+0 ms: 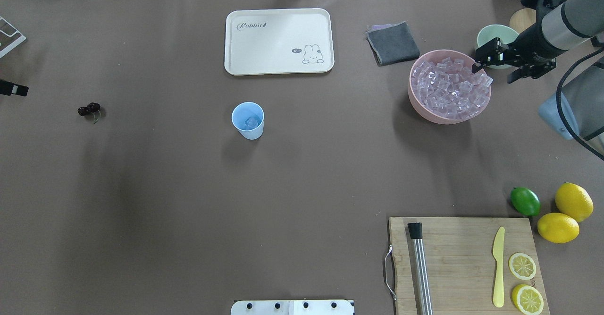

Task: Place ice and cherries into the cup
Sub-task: 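Grasp a third ice cube from the pink bowl with the right gripper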

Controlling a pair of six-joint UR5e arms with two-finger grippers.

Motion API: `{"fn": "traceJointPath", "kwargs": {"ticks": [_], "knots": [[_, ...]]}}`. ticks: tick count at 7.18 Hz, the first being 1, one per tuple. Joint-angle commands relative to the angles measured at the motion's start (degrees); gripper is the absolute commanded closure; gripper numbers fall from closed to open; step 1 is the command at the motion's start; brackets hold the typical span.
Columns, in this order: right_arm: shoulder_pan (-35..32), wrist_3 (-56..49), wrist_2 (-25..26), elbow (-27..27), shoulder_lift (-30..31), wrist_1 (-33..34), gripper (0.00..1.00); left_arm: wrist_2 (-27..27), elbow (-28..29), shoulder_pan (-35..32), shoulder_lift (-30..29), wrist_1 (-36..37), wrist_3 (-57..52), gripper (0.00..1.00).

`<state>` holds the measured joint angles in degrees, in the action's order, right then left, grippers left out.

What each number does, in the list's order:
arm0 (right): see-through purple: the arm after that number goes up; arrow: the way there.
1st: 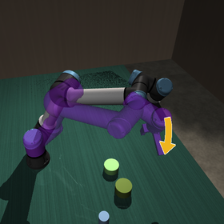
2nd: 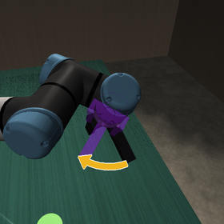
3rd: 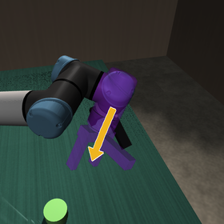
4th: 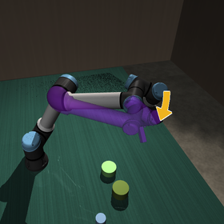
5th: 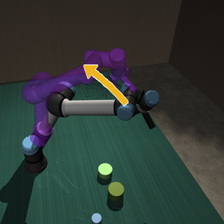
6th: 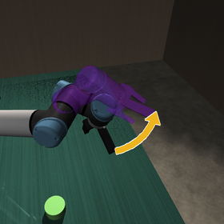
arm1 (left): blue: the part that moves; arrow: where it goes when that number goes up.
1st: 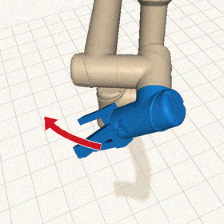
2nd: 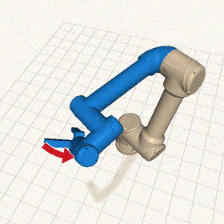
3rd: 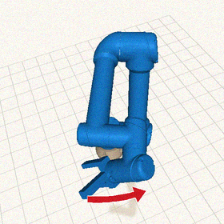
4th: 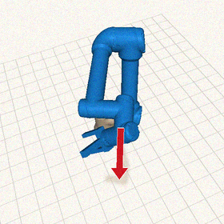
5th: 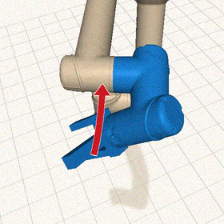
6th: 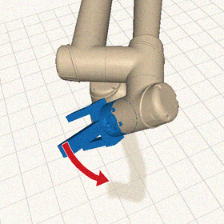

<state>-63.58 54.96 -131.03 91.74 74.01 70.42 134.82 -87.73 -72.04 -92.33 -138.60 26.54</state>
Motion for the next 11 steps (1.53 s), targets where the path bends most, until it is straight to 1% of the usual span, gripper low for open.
{"fn": "traceJointPath", "kwargs": {"ticks": [1, 3, 4, 7, 8, 9, 10, 11], "knots": [[-0.5, -2.7, 0.1, -2.3, 0.1, -0.2, 0.03, 0.0, -0.1, 0.0, 0.0, 0.0, 0.0, 0.02], [-0.3, -3.0, 0.2, -3.2, -0.7, -0.4, 0.03, 0.0, -0.2, 0.0, 0.0, -0.1, 0.0, 0.02], [-0.3, -5.7, 0.2, -3.7, -0.6, -0.4, 0.03, 0.0, -0.2, 0.0, 0.1, -0.1, 0.0, 0.02], [0.1, -6.5, 0.2, -4.3, -1.2, -0.4, 0.03, 0.0, -0.3, 0.1, 0.1, -0.1, 0.1, 0.02], [0.6, -6.4, 0.2, -4.5, -1.8, -0.9, 0.03, -0.3, 0.4, 0.1, 0.0, -0.1, 0.0, 0.02], [0.6, -6.4, 0.1, -6.8, -1.8, -4.0, 0.06, -0.3, 0.2, 0.1, 0.0, -0.1, 0.0, 0.02], [0.6, -6.4, 0.1, -9.8, -1.8, -8.6, 0.14, -0.3, 0.0, 0.1, 0.0, -0.1, 0.1, 0.02], [0.6, -6.4, 0.1, -11.7, -1.8, -11.1, 0.23, -0.3, 0.2, 0.1, 0.1, -0.4, 0.0, 0.02]]}}
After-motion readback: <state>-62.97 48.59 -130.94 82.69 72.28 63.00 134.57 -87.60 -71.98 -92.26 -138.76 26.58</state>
